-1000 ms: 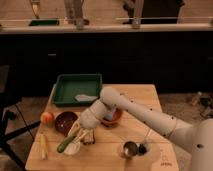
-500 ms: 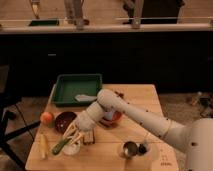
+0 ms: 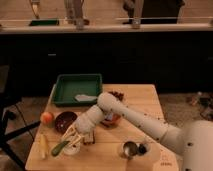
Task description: Place pepper in paper cup
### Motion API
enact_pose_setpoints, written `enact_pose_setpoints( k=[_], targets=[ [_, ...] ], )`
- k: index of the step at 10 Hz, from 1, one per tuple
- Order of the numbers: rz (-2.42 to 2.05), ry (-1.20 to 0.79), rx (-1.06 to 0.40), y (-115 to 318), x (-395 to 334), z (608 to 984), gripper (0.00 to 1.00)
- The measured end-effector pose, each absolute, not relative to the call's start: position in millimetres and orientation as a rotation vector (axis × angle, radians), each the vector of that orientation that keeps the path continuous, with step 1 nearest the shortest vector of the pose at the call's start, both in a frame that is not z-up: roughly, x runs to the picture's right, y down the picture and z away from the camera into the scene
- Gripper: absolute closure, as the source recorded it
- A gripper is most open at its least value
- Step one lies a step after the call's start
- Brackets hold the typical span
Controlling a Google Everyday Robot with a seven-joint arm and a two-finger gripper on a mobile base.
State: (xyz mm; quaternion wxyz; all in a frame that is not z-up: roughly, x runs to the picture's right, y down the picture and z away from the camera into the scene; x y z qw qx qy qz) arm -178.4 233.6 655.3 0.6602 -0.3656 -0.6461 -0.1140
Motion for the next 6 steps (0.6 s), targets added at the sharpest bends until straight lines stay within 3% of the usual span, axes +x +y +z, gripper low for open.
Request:
enact_pose_setpoints(
  k=[6],
  targets=[
    [-0.216,-1.491,-0.820,233.8,-175.4,669.4,1.00]
  ],
)
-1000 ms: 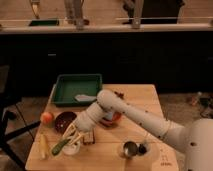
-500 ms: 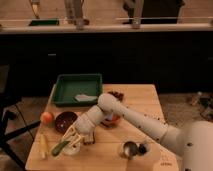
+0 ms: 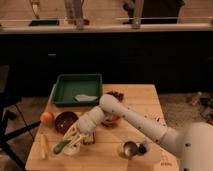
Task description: Place pepper in paper cup
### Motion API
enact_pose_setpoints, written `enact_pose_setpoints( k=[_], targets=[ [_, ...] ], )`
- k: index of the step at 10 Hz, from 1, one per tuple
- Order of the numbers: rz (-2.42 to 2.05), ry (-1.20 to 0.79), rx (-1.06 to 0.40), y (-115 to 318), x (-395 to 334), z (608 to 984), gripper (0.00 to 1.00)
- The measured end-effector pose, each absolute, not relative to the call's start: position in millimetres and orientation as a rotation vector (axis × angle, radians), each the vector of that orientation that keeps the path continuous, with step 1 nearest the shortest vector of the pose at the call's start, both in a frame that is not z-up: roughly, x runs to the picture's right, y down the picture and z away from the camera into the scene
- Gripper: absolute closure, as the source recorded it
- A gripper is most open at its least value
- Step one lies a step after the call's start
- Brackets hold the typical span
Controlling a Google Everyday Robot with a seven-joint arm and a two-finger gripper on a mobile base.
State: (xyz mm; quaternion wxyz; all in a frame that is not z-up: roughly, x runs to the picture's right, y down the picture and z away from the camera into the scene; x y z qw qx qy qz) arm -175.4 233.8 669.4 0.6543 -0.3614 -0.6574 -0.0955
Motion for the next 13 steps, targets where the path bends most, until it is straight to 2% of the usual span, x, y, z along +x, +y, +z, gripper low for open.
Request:
enact_pose_setpoints(
  k=[13],
  targets=[
    [-0.150,-1.533,-0.798,232.9,-169.2,680.0,0.98]
  ],
)
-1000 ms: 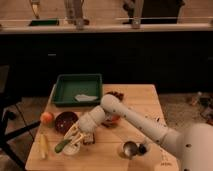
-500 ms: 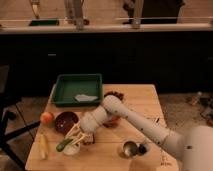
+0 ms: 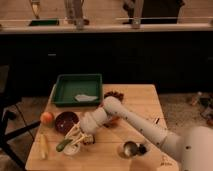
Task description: Place pepper in paper cup
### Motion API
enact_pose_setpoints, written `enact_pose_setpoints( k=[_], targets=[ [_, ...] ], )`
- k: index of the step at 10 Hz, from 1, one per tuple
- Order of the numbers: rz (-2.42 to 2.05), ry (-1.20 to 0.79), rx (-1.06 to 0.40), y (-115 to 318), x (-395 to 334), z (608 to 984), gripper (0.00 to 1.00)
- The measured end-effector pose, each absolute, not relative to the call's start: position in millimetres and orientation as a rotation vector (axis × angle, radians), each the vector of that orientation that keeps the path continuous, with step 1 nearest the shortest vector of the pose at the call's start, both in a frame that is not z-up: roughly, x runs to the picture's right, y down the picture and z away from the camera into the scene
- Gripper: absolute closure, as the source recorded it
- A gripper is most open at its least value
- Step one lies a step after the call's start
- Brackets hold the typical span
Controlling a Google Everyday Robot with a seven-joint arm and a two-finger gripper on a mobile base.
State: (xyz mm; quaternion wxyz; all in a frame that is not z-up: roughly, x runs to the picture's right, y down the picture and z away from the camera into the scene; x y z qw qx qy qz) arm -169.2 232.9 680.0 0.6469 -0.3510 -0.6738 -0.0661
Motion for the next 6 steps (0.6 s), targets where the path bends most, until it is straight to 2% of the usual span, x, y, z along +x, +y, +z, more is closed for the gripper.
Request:
enact_pose_setpoints(
  k=[1,6],
  targets=[
    [-0.147,-1.532,-0.796,232.3,-169.3,680.3,0.91],
    [-0.119,-1.538,-0.784,231.6,-166.8,678.8,0.40]
  ],
)
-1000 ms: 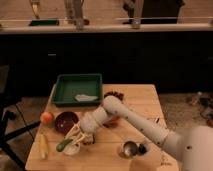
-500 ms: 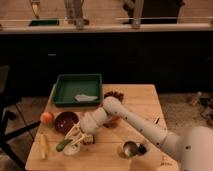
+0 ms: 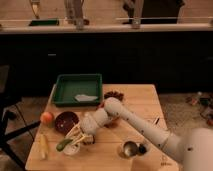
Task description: Place pepper in paper cup
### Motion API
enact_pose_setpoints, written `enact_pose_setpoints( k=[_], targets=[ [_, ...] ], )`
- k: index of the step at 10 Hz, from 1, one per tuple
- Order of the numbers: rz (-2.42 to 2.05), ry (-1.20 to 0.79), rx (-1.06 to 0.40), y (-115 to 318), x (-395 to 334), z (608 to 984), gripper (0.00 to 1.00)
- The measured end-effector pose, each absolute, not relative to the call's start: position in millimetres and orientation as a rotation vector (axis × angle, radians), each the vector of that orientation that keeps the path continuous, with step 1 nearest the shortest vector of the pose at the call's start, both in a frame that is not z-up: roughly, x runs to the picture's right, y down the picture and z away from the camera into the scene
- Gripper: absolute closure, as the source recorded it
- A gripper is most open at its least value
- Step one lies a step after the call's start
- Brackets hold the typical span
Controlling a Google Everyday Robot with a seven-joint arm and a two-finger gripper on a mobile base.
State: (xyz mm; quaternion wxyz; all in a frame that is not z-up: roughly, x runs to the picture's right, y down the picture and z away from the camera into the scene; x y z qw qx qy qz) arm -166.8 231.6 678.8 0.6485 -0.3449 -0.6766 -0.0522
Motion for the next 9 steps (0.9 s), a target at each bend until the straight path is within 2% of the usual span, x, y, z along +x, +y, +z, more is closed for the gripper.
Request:
enact_pose_setpoints(
  k=[2,3,9],
  targets=[
    [-0.113,-1.541,-0.782,232.0,-166.5,678.4,0.23],
    [-0.111,-1.544,-0.782,232.2,-166.9,678.2,0.20],
    [-0.113,-1.561,-0.775,233.1,-168.2,676.6,0.20]
  ],
)
